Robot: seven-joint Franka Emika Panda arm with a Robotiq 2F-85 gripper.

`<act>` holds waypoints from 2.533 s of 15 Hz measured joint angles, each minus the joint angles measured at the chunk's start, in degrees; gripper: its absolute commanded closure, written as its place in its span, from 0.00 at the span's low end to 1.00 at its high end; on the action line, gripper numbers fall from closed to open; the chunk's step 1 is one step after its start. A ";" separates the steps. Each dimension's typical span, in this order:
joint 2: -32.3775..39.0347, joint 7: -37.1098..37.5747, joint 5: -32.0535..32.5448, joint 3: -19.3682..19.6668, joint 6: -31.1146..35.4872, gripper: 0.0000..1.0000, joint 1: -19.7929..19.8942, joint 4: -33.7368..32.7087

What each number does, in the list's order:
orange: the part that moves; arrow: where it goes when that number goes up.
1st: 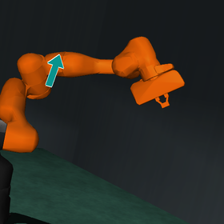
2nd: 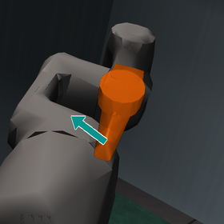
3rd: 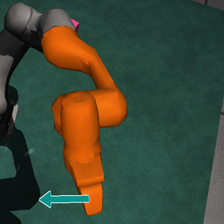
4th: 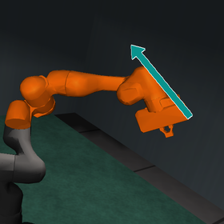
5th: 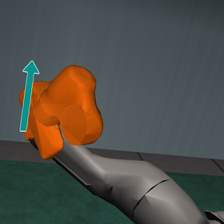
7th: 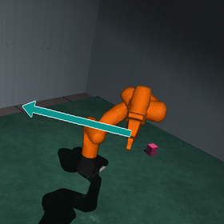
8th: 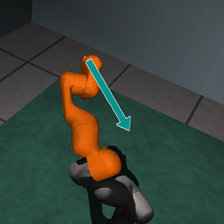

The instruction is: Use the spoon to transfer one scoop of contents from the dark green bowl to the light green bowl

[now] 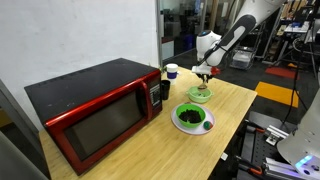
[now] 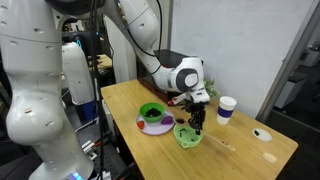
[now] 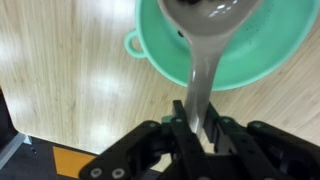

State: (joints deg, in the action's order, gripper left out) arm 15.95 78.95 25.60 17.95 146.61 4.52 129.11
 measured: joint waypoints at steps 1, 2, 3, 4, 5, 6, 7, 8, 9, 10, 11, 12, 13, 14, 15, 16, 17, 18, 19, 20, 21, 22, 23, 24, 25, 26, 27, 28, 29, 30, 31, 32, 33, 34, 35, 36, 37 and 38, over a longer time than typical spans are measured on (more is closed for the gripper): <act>0.85 0.00 0.00 0.53 0.00 0.94 0.00 -0.82; 1.73 -0.01 0.00 1.02 0.00 0.94 0.01 -1.61; 2.56 -0.01 0.00 1.46 0.00 0.94 0.01 -2.44; 3.34 -0.03 0.00 1.85 0.00 0.94 0.01 -3.18; 4.06 -0.04 0.19 2.22 0.00 0.94 -0.01 -3.97; 4.69 -0.04 0.65 2.59 -0.01 0.94 -0.05 -4.66; 5.21 -0.04 1.28 2.96 -0.01 0.94 -0.13 -5.38; 5.64 0.02 2.17 3.40 -0.02 0.94 -0.31 -6.03; 5.85 0.20 3.31 3.84 -0.02 0.94 -0.60 -6.55; 5.88 0.49 4.64 4.26 -0.02 0.94 -0.98 -7.03; 5.87 0.98 6.10 4.69 -0.02 0.94 -1.43 -7.48; 5.86 1.59 7.71 5.11 -0.02 0.94 -1.98 -7.93; 5.85 2.40 9.46 5.46 -0.03 0.94 -2.55 -8.36; 5.76 3.57 11.52 5.72 -0.04 0.94 -3.11 -8.69; 5.61 4.90 13.72 5.83 -0.05 0.94 -3.57 -8.94; 5.44 6.29 15.93 5.84 -0.09 0.94 -3.96 -9.11; 5.28 7.75 18.15 5.84 -0.10 0.94 -4.28 -9.17; 5.20 9.33 20.42 5.84 -0.13 0.94 -4.57 -9.17; 5.18 11.17 22.99 5.84 -0.21 0.94 -4.84 -9.17; 5.18 13.21 25.59 5.81 -0.32 0.94 -5.08 -9.16; 5.17 15.34 28.31 5.71 -0.50 0.94 -5.27 -9.14; 5.15 17.55 31.05 5.53 -0.79 0.94 -5.44 -9.09; 5.08 19.68 33.73 5.22 -1.13 0.94 -5.53 -8.98; 4.93 21.61 36.25 4.77 -1.53 0.94 -5.56 -8.81; 4.58 23.47 38.72 4.18 -2.11 0.94 -5.56 -8.53; 4.06 25.04 40.83 3.53 -2.86 0.94 -5.55 -8.15; 3.47 26.52 42.82 2.80 -3.56 0.94 -5.52 -7.69; 2.76 27.79 44.55 2.00 -4.30 0.94 -5.42 -7.17; 2.06 28.92 46.13 1.17 -5.16 0.94 -5.33 -6.61; 1.36 29.93 47.62 0.40 -5.85 0.94 -5.23 -6.06; 0.63 30.86 49.15 -0.37 -6.66 0.94 -5.14 -5.44; 0.00 31.74 50.69 -1.13 -7.59 0.94 -5.01 -4.88; -0.62 32.44 52.13 -1.83 -8.44 0.94 -4.89 -4.25; -1.03 32.93 53.23 -2.52 -9.40 0.94 -4.72 -3.68; -1.36 33.34 54.21 -3.15 -10.18 0.94 -4.55 -3.11; -1.59 33.79 55.12 -3.74 -10.85 0.94 -4.34 -2.55; -1.73 34.17 55.83 -4.34 -11.57 0.94 -4.12 -2.00; -1.84 34.57 56.47 -4.86 -12.20 0.94 -3.93 -1.45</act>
State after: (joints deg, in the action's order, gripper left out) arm 14.10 113.53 82.07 13.09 134.41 0.59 127.67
